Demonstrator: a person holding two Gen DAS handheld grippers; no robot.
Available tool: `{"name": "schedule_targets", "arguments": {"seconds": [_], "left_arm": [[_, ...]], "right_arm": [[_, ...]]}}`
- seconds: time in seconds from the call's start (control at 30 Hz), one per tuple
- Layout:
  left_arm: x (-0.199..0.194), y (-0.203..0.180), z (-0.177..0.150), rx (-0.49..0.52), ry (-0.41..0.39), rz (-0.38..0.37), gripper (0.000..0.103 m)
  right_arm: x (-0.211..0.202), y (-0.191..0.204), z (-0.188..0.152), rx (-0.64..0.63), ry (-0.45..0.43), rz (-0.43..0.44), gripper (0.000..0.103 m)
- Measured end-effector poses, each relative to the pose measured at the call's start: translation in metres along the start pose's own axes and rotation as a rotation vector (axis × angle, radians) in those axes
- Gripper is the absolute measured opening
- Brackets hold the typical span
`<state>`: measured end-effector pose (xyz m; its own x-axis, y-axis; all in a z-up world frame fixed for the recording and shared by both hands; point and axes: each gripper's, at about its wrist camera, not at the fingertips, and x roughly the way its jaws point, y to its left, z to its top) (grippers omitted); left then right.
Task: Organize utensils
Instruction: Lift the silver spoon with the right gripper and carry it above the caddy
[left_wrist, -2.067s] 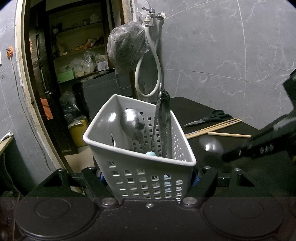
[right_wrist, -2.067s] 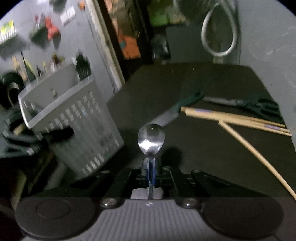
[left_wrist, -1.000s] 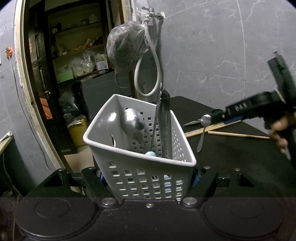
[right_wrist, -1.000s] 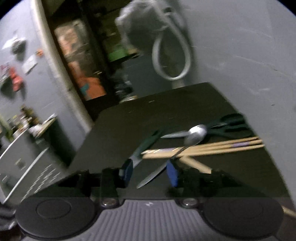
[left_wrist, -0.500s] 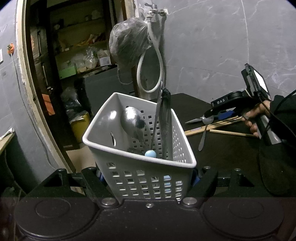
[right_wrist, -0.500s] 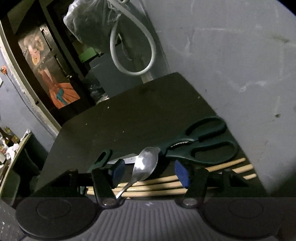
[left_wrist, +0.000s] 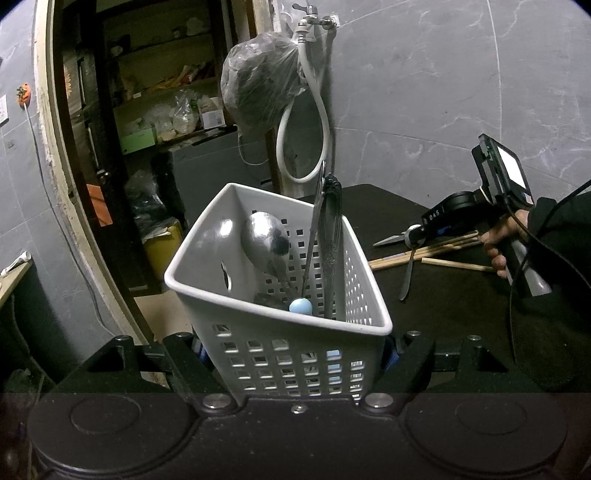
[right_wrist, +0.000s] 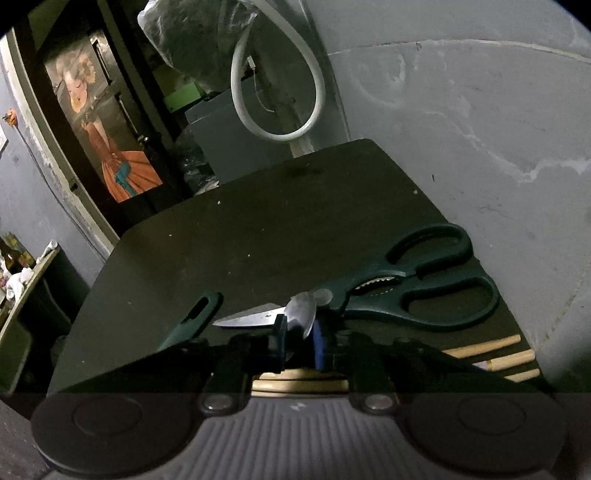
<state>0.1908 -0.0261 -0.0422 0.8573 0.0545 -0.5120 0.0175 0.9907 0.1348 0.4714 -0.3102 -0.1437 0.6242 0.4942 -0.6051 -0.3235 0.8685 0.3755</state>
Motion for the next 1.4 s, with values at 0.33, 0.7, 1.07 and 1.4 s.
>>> {"name": "schedule_targets", "arguments": {"seconds": [0.33, 0.7, 1.07, 1.4], "left_arm": [[0.0, 0.0, 0.0, 0.003, -0.005, -0.001, 0.08], [-0.001, 0.002, -0.006, 0.008, -0.025, -0.012, 0.079], [-0.002, 0.006, -0.011, 0.01, -0.038, -0.024, 0.079], [-0.005, 0.008, -0.012, 0.007, -0.044, -0.034, 0.078]], "right_arm": [[-0.022, -0.005, 0.001, 0.149, -0.066, 0.064, 0.002], [-0.1, 0.019, 0.01, 0.151, -0.251, 0.138, 0.002], [-0.187, 0.087, 0.042, 0.04, -0.479, 0.303, 0.002], [-0.205, 0.164, 0.032, -0.137, -0.533, 0.396, 0.002]]}}
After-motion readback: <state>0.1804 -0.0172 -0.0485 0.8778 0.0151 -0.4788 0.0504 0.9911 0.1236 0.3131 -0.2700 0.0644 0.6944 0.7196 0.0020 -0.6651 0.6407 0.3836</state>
